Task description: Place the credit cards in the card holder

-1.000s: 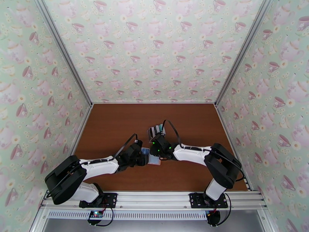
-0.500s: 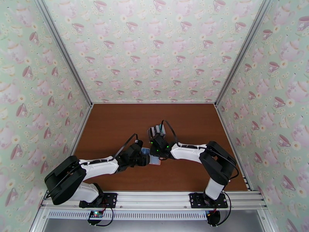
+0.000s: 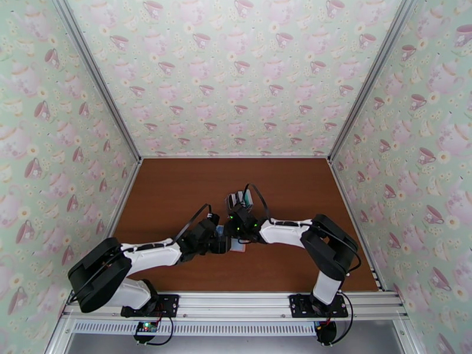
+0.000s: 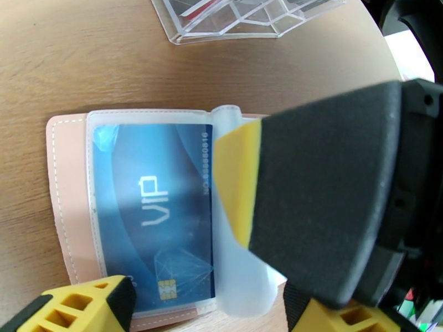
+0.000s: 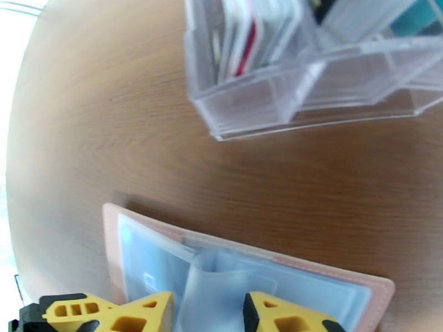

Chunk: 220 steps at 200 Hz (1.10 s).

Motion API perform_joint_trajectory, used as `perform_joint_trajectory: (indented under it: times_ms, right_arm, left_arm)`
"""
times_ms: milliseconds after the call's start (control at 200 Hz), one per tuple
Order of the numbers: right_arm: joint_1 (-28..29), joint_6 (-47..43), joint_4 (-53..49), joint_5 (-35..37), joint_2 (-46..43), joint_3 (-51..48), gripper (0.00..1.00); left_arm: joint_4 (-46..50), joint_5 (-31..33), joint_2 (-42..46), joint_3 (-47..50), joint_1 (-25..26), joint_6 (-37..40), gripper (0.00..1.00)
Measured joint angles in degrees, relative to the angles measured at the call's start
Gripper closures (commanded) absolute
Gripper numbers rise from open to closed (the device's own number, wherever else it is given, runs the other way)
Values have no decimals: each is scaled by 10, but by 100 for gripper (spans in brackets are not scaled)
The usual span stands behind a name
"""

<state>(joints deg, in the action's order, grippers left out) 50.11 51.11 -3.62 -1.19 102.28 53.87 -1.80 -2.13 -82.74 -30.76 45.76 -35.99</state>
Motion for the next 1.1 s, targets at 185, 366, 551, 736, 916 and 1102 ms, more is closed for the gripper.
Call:
perform_joint_trajectory:
  times_ms: [185, 366, 551, 736, 916, 1102]
  right_arm:
    - [-3, 19, 36, -16, 1, -12, 61]
    - [-5, 28, 49, -21, -10, -27, 61]
    - [-6, 29, 49, -21, -54, -45, 57]
    - [-6, 29, 38, -19, -94, -56, 55]
    - [-6, 27, 24, -14, -94, -70, 53]
    - [-6, 27, 28, -12, -73, -71, 52]
  left_arm:
    - [13, 9, -11, -9, 0, 2, 33]
    - [-2, 18, -25, -12, 1, 3, 47]
    - [-13, 26, -32, -10, 1, -1, 57]
    - [-16, 27, -33, -7, 1, -3, 57]
    - [-17, 27, -31, -7, 1, -6, 57]
    - [-16, 27, -28, -6, 1, -7, 57]
